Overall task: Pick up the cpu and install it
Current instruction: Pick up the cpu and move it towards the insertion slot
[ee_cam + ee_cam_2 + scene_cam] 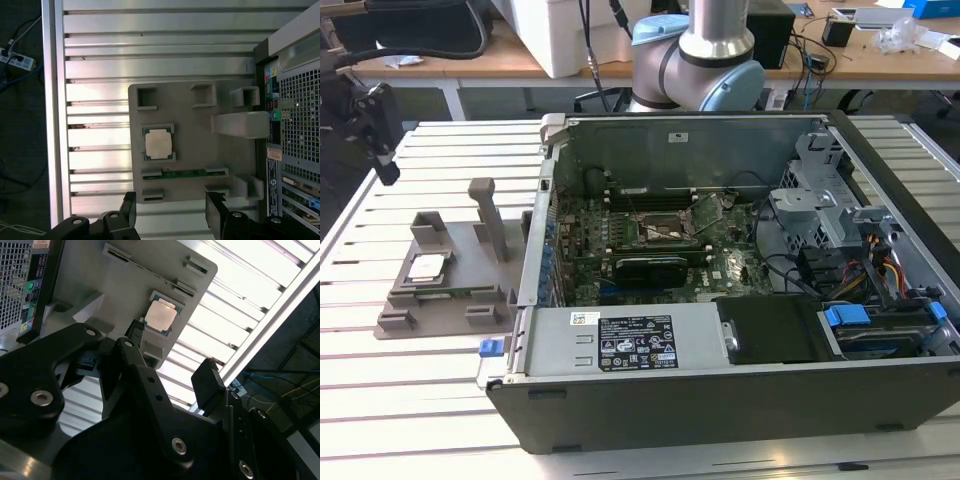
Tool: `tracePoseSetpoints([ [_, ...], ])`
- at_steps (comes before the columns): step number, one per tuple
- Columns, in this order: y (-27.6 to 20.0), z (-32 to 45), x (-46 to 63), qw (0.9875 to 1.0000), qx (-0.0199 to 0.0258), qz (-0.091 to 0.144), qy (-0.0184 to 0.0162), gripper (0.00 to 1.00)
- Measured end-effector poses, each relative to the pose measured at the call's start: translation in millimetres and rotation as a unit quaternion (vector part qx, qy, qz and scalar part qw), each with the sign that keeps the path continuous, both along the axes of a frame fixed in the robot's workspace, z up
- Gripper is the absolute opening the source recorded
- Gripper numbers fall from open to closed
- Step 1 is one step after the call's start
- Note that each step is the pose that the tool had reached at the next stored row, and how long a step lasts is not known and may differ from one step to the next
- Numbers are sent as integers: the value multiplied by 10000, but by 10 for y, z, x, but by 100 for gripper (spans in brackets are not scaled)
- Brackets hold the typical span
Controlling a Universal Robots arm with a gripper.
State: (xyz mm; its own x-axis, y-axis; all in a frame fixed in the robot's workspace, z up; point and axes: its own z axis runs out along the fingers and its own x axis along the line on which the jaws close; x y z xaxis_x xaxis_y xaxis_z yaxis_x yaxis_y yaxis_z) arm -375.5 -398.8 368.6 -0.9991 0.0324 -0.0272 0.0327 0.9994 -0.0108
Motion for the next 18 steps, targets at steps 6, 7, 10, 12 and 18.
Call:
tracePoseSetpoints([
  [6,0,-71,0,10000,0,0,-1,66],
  [7,0,-82,0,10000,0,0,0,66],
  [10,0,-123,0,10000,0,0,-1,66],
  [12,0,-143,0,10000,0,0,-1,66],
  [18,0,-193,0,10000,0,0,0,66],
])
